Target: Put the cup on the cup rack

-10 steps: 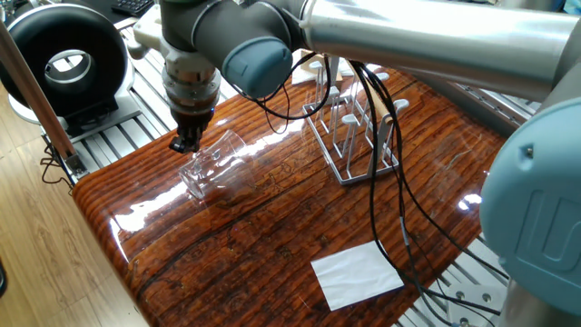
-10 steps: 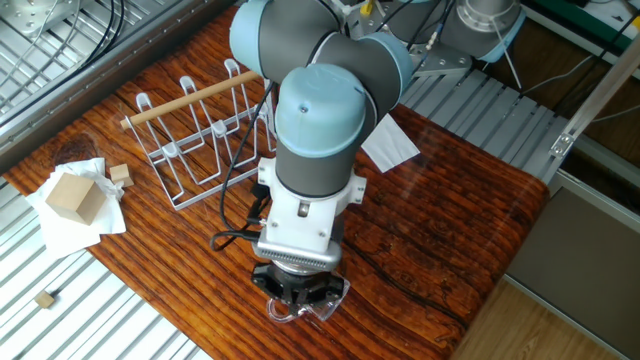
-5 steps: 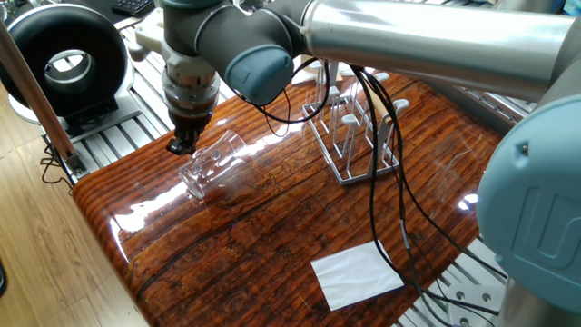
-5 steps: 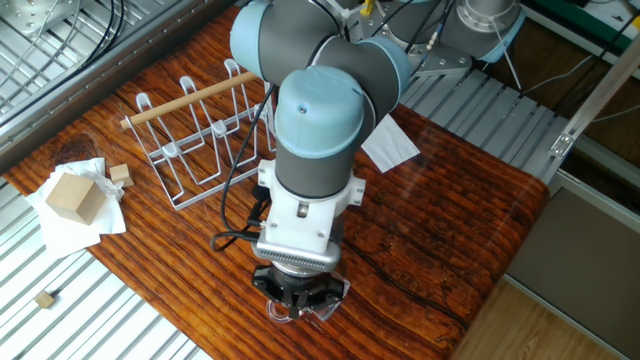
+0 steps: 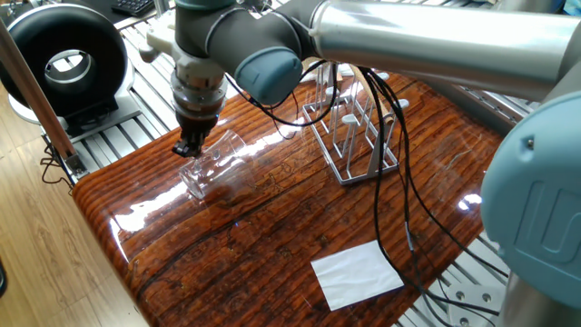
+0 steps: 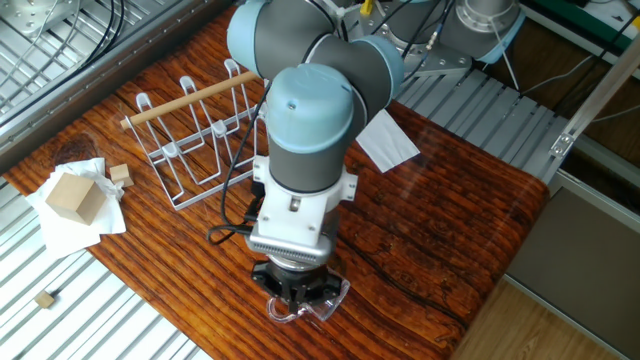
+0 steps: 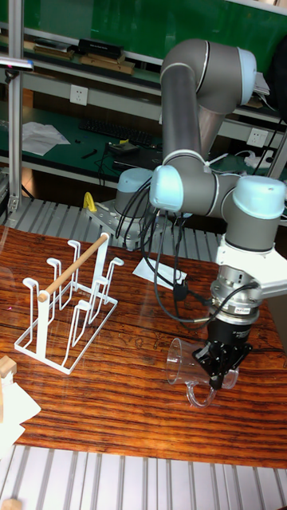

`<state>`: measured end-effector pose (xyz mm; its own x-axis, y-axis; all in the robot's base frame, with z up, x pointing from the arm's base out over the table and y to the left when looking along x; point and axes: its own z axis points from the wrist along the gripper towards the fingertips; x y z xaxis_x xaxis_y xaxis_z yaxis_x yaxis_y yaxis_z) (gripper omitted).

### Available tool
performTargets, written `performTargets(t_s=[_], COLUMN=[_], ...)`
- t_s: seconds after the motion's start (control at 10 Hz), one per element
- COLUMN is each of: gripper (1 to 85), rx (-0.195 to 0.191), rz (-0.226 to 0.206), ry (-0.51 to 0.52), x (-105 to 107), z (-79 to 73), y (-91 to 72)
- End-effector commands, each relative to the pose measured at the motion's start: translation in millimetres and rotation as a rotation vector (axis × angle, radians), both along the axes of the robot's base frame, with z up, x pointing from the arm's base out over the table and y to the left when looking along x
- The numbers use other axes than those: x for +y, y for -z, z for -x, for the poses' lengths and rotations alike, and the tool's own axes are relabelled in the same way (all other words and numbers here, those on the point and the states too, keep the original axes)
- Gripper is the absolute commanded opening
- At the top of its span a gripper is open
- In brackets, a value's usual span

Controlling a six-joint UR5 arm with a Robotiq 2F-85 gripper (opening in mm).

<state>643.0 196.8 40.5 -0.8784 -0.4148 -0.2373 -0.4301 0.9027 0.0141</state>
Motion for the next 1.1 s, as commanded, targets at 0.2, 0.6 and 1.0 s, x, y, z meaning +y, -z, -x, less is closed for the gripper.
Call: performTargets(t_s=[0.2, 0.6, 1.0], gripper=[1.0, 1.0, 1.0], rx=[0.011, 0.011, 0.086], rz=[-0.03, -0.066, -0.087], ry=[0.02, -0.007, -0.002], x=[1, -4, -6], z=[8.0, 13.0, 35.9], y=[7.8, 11.2, 4.0])
